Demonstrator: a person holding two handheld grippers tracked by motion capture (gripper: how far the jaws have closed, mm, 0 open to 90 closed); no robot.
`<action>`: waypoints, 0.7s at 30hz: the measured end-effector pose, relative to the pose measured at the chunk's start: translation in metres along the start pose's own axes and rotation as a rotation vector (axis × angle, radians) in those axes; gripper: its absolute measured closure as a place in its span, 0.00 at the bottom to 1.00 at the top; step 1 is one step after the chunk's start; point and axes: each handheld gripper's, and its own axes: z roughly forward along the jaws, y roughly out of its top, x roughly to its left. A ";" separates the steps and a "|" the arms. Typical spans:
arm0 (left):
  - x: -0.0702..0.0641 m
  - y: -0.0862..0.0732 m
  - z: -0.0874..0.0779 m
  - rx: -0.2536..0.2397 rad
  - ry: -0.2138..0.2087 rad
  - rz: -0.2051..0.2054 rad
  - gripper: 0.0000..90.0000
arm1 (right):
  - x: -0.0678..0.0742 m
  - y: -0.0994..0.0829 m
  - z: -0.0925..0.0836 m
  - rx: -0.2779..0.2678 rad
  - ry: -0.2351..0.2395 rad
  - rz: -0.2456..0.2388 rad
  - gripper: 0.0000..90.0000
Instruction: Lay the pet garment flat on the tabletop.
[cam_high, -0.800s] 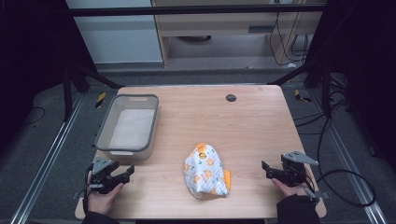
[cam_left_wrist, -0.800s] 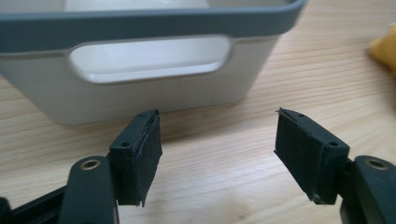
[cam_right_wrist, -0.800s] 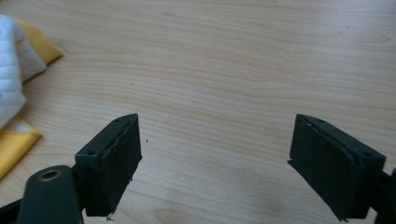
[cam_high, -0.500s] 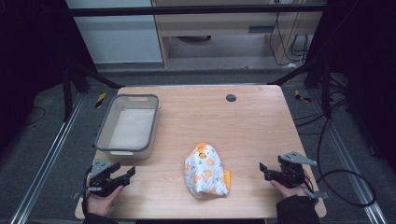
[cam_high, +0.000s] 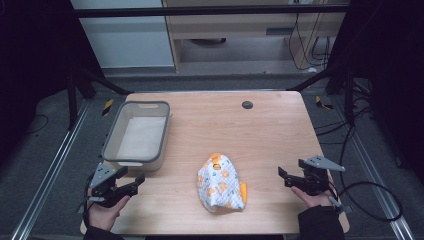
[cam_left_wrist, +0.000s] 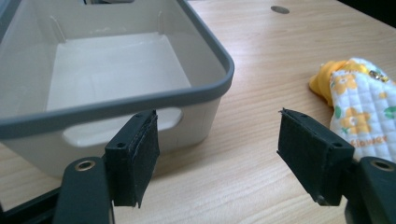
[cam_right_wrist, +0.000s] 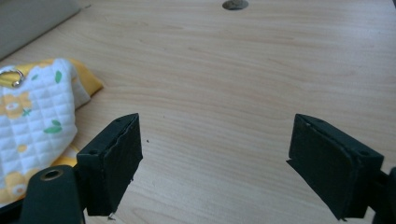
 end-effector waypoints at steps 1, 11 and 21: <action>0.000 0.003 0.000 -0.004 -0.001 0.001 0.32 | 0.001 0.004 0.000 -0.003 0.001 0.002 0.19; -0.005 0.033 0.002 -0.052 -0.011 0.009 0.31 | 0.015 0.036 0.004 -0.045 0.026 -0.030 0.19; -0.026 0.052 0.032 -0.054 -0.037 0.029 0.31 | 0.031 0.061 0.011 -0.083 0.070 -0.039 0.21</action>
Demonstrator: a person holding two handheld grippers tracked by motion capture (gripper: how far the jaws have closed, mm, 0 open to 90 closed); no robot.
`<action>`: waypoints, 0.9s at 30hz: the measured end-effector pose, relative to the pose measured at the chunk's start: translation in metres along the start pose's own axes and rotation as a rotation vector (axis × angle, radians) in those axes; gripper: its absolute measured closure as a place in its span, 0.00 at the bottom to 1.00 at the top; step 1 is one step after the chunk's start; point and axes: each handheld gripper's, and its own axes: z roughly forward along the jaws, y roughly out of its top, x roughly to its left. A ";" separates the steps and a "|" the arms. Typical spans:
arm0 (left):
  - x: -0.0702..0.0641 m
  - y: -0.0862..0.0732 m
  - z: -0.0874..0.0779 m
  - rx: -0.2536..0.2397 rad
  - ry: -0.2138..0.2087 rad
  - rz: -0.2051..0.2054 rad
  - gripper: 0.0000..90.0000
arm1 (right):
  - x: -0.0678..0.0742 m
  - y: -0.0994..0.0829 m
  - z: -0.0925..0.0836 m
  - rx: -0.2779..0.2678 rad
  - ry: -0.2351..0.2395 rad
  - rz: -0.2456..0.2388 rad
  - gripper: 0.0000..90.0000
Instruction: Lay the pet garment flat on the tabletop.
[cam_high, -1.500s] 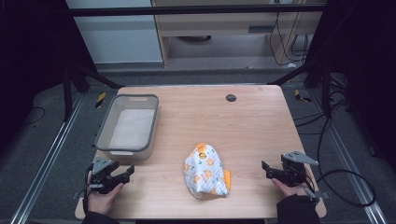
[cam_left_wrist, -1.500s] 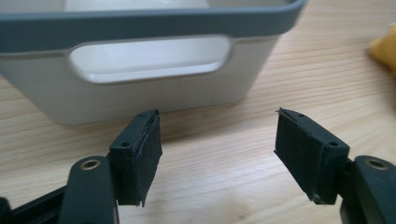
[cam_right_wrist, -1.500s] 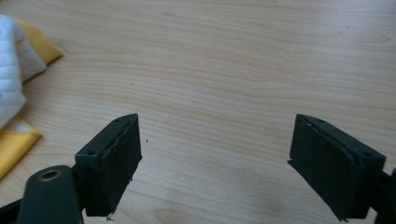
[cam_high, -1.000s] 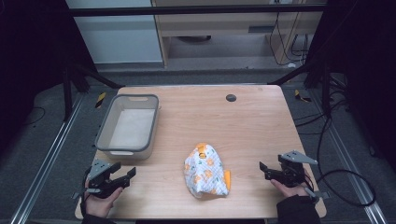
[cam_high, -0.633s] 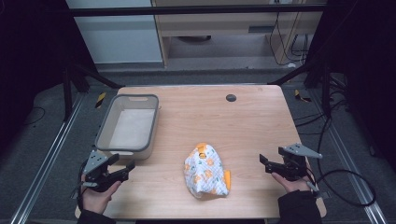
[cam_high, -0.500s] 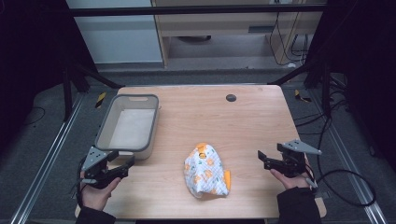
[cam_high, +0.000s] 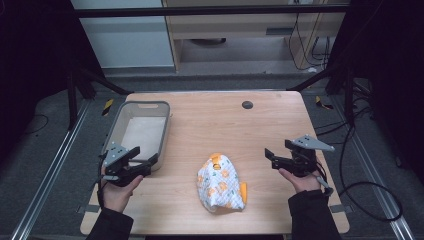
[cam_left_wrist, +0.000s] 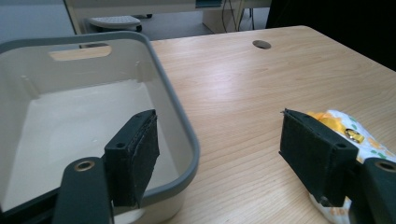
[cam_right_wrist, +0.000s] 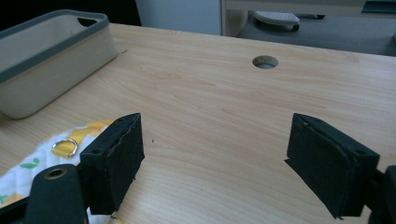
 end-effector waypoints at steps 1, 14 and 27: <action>0.000 0.000 0.000 0.000 0.000 0.000 0.31 | 0.001 0.002 0.002 -0.003 0.005 -0.002 0.22; -0.031 -0.005 0.033 0.047 -0.044 0.048 0.31 | 0.024 -0.001 0.032 0.051 0.080 -0.053 0.27; -0.044 -0.019 0.048 0.106 -0.088 0.072 0.31 | 0.039 -0.016 0.052 0.124 0.137 -0.073 0.36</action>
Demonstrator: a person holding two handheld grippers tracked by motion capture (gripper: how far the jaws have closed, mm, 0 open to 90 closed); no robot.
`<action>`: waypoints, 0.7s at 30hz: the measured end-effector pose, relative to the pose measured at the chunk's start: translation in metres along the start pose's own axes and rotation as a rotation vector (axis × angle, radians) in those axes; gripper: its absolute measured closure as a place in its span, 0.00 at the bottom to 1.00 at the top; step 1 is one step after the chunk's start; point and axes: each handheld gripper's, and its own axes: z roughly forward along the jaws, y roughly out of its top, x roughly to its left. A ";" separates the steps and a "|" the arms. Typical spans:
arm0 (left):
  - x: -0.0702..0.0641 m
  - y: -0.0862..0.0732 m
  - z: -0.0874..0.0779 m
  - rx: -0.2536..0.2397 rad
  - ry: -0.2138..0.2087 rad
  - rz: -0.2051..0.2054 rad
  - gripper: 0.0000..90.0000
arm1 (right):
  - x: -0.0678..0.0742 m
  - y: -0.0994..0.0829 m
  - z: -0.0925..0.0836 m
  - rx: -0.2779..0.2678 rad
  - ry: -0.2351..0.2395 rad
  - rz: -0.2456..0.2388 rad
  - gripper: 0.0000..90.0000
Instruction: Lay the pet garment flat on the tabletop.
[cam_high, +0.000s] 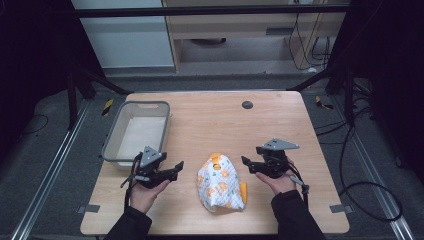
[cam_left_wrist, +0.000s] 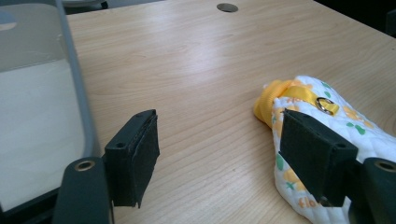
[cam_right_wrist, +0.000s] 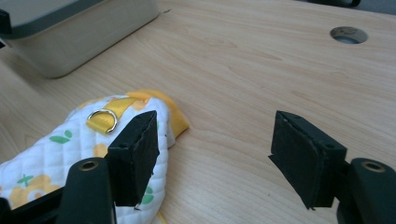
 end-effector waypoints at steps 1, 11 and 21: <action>0.000 0.000 0.000 0.000 0.000 0.000 0.31 | 0.001 -0.001 0.002 0.003 0.006 -0.012 0.37; -0.019 -0.009 0.022 0.075 -0.052 0.041 0.31 | 0.010 -0.007 0.014 0.033 0.066 0.001 0.41; -0.029 -0.018 0.042 0.137 -0.095 0.064 0.33 | 0.022 -0.014 0.033 0.077 0.101 -0.036 0.43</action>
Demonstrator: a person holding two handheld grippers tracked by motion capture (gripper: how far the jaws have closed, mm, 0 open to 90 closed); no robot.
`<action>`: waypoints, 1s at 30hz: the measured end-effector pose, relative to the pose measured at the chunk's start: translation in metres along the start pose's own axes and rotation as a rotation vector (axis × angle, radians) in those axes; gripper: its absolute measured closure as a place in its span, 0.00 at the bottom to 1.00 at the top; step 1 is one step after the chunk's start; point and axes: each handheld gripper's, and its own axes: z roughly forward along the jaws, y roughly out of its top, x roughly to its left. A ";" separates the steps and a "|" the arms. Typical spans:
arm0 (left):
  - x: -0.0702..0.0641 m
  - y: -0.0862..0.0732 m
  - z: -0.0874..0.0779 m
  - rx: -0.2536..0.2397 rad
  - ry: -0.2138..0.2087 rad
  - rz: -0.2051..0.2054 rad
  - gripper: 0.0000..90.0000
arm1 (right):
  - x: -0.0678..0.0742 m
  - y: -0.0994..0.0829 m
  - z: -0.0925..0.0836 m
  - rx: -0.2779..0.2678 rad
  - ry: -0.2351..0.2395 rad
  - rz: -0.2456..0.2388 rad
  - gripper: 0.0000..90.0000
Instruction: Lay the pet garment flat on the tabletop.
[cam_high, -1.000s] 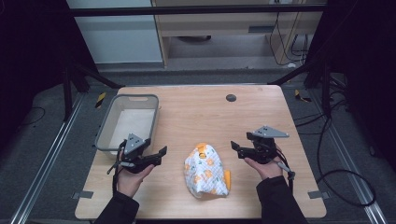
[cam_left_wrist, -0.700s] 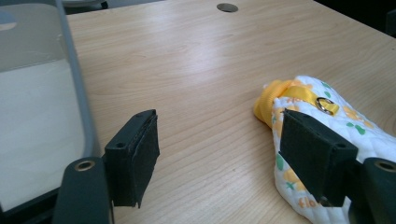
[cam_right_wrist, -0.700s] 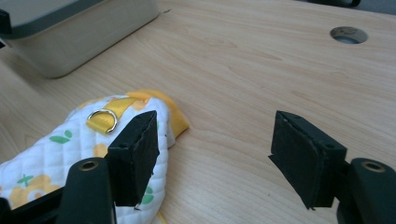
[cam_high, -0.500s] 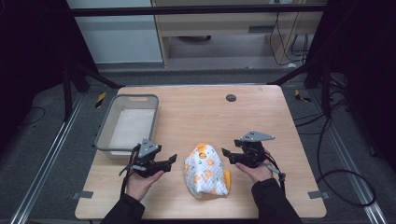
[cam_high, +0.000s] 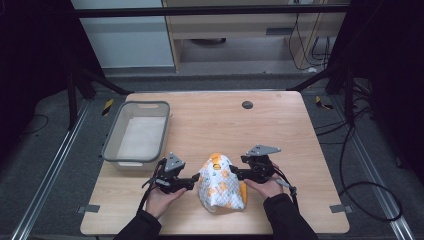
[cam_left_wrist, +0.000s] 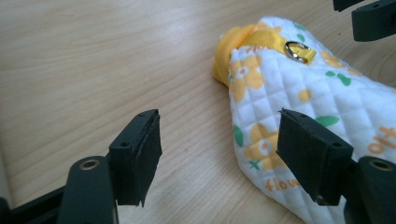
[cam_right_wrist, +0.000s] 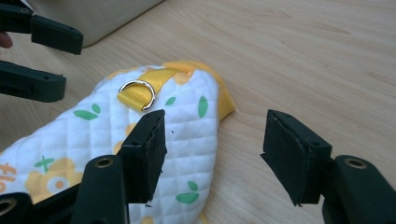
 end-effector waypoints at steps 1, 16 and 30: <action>0.000 -0.001 0.003 0.010 -0.005 0.006 0.34 | 0.001 0.000 0.001 0.005 0.002 0.001 0.44; -0.004 -0.008 0.020 0.080 -0.087 0.021 0.51 | 0.004 -0.010 0.019 0.055 0.053 0.012 0.53; -0.008 -0.014 0.031 0.124 -0.153 0.000 0.84 | 0.007 -0.013 0.026 0.104 0.116 0.025 0.75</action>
